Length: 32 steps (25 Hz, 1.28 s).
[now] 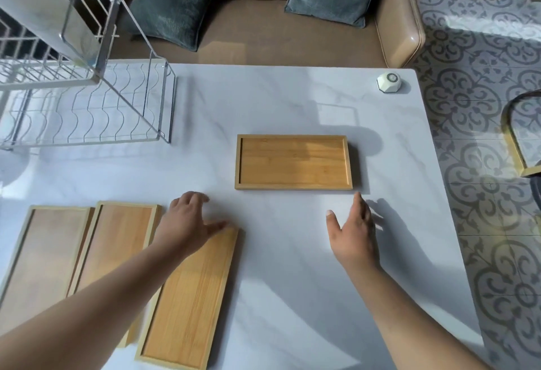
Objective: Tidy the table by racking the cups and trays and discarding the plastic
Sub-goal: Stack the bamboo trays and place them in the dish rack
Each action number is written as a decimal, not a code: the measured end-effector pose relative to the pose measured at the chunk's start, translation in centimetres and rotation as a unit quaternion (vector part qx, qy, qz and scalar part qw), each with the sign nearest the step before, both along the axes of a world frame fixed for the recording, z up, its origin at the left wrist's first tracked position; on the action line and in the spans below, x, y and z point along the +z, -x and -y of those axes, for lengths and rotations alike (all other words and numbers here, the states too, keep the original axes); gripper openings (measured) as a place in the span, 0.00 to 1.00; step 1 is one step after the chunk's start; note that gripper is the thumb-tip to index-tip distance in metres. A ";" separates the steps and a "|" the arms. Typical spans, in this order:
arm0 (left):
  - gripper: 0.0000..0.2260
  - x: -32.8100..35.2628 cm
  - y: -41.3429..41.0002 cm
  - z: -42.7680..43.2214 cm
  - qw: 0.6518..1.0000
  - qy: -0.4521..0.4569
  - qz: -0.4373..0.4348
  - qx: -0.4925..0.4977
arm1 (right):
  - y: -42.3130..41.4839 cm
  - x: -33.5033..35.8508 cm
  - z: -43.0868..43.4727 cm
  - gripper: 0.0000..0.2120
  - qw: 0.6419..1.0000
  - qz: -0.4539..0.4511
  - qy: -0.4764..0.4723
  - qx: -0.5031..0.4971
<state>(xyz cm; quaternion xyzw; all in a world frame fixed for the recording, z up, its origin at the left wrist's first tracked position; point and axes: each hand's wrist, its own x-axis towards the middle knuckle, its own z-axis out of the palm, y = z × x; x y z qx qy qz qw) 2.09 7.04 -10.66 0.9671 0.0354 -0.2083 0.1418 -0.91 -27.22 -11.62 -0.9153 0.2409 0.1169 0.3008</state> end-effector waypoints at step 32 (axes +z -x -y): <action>0.15 1.2 5.7 5.5 0.972 0.120 0.053 0.196 | 7.0 1.7 0.9 0.08 0.996 0.045 -0.033 -0.066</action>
